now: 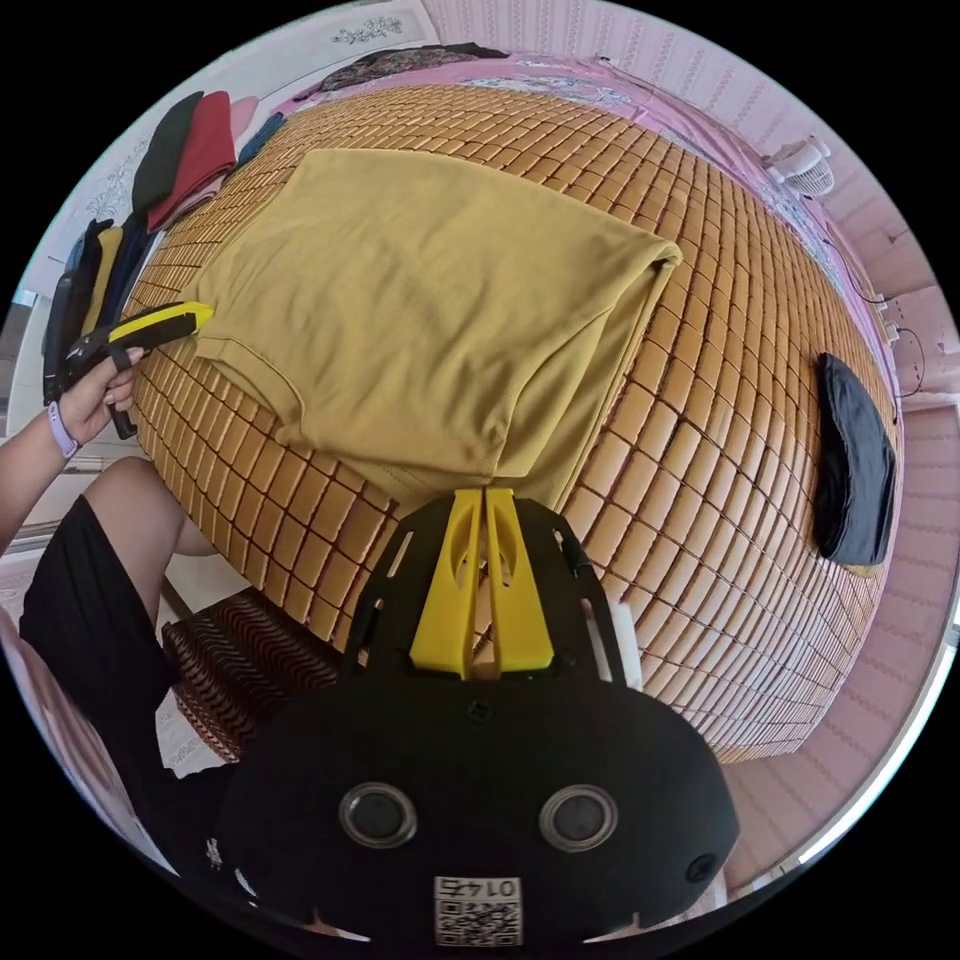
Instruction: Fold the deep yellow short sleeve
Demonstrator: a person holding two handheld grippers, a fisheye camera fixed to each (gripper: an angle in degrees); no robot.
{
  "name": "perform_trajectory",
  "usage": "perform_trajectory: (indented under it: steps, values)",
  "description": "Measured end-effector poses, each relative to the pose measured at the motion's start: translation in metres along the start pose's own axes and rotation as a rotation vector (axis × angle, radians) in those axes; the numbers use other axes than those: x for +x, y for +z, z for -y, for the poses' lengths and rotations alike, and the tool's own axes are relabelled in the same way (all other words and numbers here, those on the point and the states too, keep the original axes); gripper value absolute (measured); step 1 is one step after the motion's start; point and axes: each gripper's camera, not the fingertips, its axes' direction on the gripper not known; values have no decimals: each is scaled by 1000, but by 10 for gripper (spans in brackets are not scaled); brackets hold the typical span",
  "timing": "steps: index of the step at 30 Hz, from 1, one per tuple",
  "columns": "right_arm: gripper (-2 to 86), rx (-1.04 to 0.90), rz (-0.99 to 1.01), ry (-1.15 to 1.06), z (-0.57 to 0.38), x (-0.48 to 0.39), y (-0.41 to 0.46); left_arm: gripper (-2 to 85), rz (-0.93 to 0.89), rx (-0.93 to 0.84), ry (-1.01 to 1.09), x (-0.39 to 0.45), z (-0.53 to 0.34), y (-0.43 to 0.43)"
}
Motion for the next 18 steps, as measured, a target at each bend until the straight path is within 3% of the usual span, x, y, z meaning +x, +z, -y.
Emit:
perform_trajectory:
  steps: [7, 12, 18]
  values:
    - [-3, 161, -69, 80, -48, -9, -16, -10, -36, 72, -62, -6, -26, -28]
    - [-3, 233, -38, 104, -77, 0, -28, -10, 62, 82, -45, 12, -47, -59]
    - [-3, 210, 25, 129, -127, -2, -46, -10, 98, 80, -155, 23, -126, -116]
